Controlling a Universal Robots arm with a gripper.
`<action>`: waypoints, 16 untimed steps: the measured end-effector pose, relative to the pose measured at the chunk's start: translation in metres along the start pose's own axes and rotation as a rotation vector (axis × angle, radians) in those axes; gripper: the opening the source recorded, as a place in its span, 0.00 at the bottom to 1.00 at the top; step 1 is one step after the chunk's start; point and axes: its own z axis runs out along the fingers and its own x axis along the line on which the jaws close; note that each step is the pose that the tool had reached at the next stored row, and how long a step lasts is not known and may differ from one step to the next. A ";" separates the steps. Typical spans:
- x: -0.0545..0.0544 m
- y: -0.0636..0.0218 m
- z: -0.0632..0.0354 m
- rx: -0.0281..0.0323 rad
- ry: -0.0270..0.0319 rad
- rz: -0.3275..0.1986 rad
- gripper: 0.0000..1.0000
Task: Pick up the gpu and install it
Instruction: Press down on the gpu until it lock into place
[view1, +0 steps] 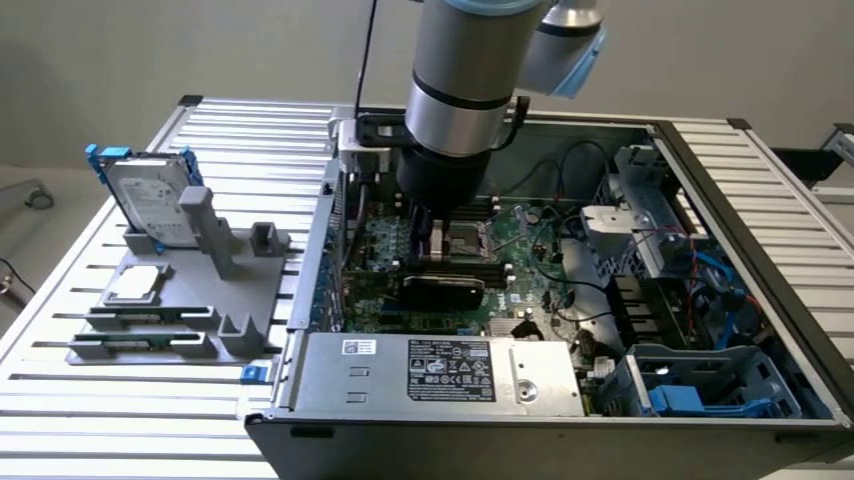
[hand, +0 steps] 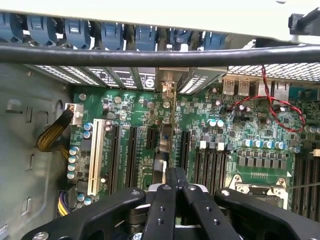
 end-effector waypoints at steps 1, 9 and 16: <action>0.000 0.0005 -0.0043 -0.0002 0.0003 0.000 0.11; -0.002 0.0161 -0.0146 -0.0003 0.0005 0.000 0.11; -0.003 0.0346 -0.0149 -0.0050 0.0004 -0.003 0.11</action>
